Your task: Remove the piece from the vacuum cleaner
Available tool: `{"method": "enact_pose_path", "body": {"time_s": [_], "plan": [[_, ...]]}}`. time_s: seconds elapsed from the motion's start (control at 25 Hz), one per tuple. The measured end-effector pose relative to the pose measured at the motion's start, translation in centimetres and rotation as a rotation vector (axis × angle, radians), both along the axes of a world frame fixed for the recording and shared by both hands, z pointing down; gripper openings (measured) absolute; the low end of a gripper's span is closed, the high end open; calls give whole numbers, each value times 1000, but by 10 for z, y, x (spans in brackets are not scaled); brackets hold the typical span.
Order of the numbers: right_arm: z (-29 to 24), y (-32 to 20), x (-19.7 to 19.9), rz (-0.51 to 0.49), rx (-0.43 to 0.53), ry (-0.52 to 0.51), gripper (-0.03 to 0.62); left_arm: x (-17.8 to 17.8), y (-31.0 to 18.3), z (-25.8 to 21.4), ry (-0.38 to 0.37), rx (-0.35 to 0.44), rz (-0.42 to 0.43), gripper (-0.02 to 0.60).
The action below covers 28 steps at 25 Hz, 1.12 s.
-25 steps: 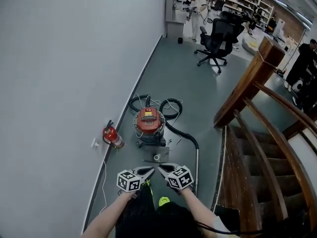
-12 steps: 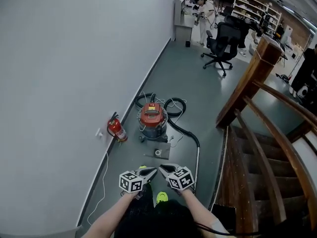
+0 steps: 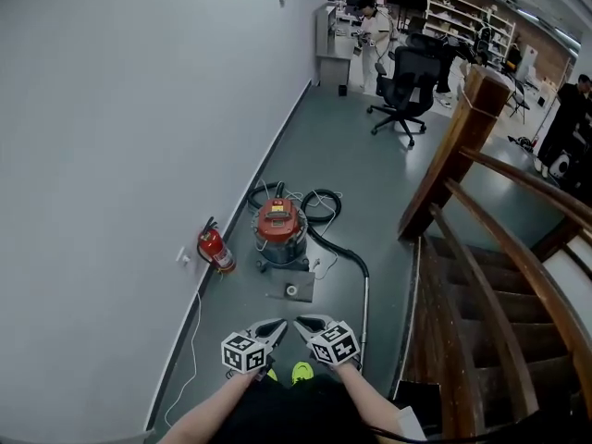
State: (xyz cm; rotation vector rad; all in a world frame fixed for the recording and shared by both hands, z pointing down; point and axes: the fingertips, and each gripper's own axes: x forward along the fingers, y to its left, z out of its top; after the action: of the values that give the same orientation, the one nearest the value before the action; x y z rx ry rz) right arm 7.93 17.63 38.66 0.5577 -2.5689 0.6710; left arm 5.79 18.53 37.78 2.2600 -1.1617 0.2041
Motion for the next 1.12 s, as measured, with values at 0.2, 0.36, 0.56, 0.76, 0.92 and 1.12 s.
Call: {"method": "enact_pose_path", "body": {"time_s": [0.2, 0.36, 0.56, 0.76, 0.92, 1.12], "plan": [[-14, -2, 0, 20, 49, -15, 21, 4, 2, -3, -29, 18, 43, 9], [-13, 0, -5, -9, 67, 3, 15, 3, -5, -8, -22, 29, 34, 9], [-19, -5, -7, -11, 72, -20, 15, 6, -11, -13, -31, 54, 42, 9], [-17, -11, -4, -15, 72, -10, 15, 6, -15, -11, -37, 51, 39, 9], [-16, -11, -6, -14, 66, -16, 15, 1, -15, -7, -47, 40, 35, 9], [-11, -15, -3, -16, 63, -14, 15, 3, -20, -5, -48, 44, 32, 9]]}}
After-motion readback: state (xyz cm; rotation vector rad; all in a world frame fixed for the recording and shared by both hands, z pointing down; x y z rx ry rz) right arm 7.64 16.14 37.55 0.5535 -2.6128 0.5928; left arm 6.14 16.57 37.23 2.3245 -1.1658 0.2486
